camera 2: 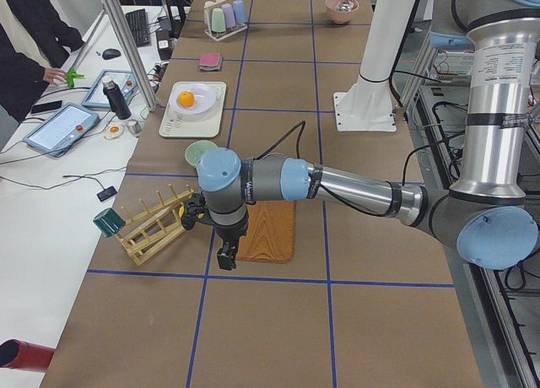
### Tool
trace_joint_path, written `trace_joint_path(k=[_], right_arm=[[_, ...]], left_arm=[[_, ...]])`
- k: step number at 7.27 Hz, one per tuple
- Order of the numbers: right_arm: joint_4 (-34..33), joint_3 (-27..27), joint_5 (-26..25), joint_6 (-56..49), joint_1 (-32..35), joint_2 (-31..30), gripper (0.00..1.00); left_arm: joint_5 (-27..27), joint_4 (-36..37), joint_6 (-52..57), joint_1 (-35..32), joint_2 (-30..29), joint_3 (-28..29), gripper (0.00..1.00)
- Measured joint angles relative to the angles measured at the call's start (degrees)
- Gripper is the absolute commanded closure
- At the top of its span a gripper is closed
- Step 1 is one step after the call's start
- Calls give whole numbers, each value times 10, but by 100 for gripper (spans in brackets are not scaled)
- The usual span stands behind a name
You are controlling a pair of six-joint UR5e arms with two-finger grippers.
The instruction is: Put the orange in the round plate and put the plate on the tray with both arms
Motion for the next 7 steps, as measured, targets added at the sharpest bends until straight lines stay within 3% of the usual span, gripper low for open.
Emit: trace_joint_path(k=[4,7], right_arm=[[41,-5,-47,-90,13,-32,0],[45,-15,-21,-94,13,-28,0]], left_arm=[[12,-1,1,2,-3,-3,1],[12,-1,1,1,0,-10,1]])
